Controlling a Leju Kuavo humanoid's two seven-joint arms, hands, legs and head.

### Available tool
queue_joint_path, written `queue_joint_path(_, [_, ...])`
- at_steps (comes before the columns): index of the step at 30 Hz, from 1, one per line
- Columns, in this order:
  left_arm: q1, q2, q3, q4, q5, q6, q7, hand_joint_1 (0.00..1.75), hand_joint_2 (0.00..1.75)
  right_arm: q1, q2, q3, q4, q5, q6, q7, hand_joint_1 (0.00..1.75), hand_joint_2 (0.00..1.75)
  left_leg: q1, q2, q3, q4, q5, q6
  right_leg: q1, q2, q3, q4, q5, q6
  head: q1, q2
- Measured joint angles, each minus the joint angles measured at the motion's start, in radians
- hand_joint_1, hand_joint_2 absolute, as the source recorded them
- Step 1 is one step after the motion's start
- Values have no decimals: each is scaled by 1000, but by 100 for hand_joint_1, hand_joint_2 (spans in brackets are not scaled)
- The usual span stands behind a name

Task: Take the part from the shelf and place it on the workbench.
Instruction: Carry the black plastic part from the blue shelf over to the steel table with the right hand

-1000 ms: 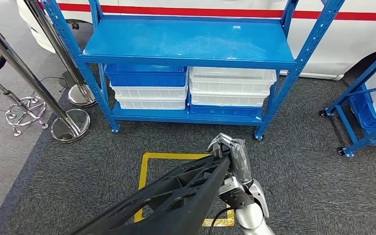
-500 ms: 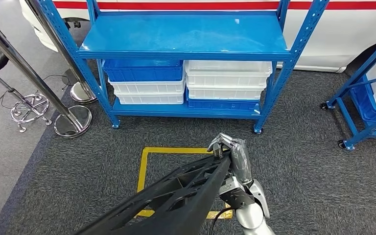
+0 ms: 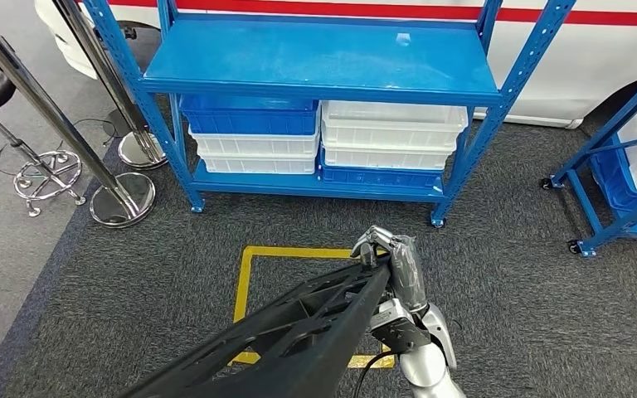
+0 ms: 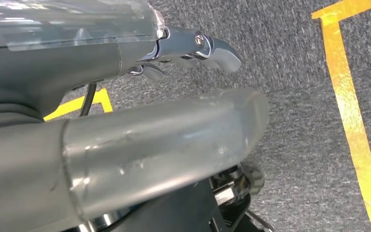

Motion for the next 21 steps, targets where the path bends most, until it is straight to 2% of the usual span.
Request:
queue_joint_path(2, [-2, 0, 0, 0, -1, 0, 0, 0, 0, -3, 0, 0, 0, 4, 0, -1, 175, 0, -2, -4, -10, 13, -4, -6, 2, 6, 61, -109, 30, -6, 0, 0])
queue_joint_path(3, [-3, 0, 0, 0, -2, 0, 0, 0, 0, -3, 0, 1, 0, 6, 0, -1, 175, 0, -3, -5, -14, 18, -4, -10, 3, 8, 74, -136, 31, -9, 0, 0])
queue_joint_path(6, [-2, 0, 1, 0, -3, 0, 0, 0, 0, -3, 1, 1, 0, 9, 0, -2, 175, 0, -3, -7, -22, 22, -1, -26, 4, 7, 71, -152, 37, -27, 0, 0])
queue_joint_path(7, [-2, 0, 1, 0, -4, 0, 0, 0, 0, -4, 1, 2, 0, 10, 0, -2, 175, 0, -2, -6, -27, 33, -15, -31, 3, 4, 68, -157, 43, -37, 0, 0])
queue_joint_path(9, [-2, 0, 1, 0, -4, 0, 0, 0, 0, -3, 2, 3, 0, 10, 0, -2, 175, 0, 1, -4, -55, 112, -82, -41, 1, -5, 60, -164, 57, -53, 0, 0])
queue_joint_path(11, [-2, 0, 1, 0, -4, 0, 0, 0, 0, -3, 2, 4, 0, 10, 0, -2, 175, 0, 3, -3, -94, 238, -157, -50, 3, -12, 46, -163, 68, -57, 0, 0])
queue_joint_path(12, [-2, 0, 1, 0, -4, 0, 0, 0, 0, -2, 2, 4, 0, 11, 0, -2, 175, 0, 3, -3, -102, 279, -173, -52, 4, -16, 37, -162, 74, -57, 0, 0])
queue_joint_path(13, [-1, 0, 1, 0, -4, 0, 0, 0, 0, -2, 2, 4, 0, 11, 0, -2, 175, 0, 4, -3, -93, 286, -170, -53, 4, -20, 28, -160, 79, -56, 0, 0])
queue_joint_path(14, [-1, 0, 1, 0, -4, 0, 0, 0, 0, -2, 2, 4, 0, 11, 0, -2, 175, 0, 4, -2, -64, 253, -149, -52, 4, -22, 20, -159, 85, -54, 0, 0])
queue_joint_path(15, [-2, 0, 1, 0, -4, 0, 0, 0, 0, -2, 2, 5, 0, 11, 0, -2, 175, 0, 3, 0, -17, 187, -119, -49, 5, -25, 14, -157, 90, -52, 0, 0])
queue_joint_path(17, [-4, 0, 1, 0, -4, 0, 0, 0, 0, -2, 2, 5, -1, 11, 0, -2, 175, 0, -2, 11, 73, 45, -87, -41, 6, -29, 7, -157, 102, -43, 0, 0])
queue_joint_path(18, [-5, 0, 1, 0, -4, 0, 0, 0, 0, -2, 2, 5, -1, 11, 0, -2, 175, 0, -5, 14, 95, 4, -81, -36, 6, -31, 6, -159, 109, -37, 0, 0])
queue_joint_path(19, [-5, 0, 1, 0, -4, 0, 0, 0, 0, -2, 2, 6, -1, 11, 0, -2, 175, 0, -9, 15, 100, -12, -81, -32, 5, -34, 6, -162, 117, -31, 0, 0])
queue_joint_path(21, [-4, 1, 1, 0, -4, 0, 0, 0, 0, -2, 2, 7, -1, 11, 0, -2, 175, 0, -10, 11, 90, -19, -63, -19, 4, -36, 5, -170, 131, -18, 0, 0])
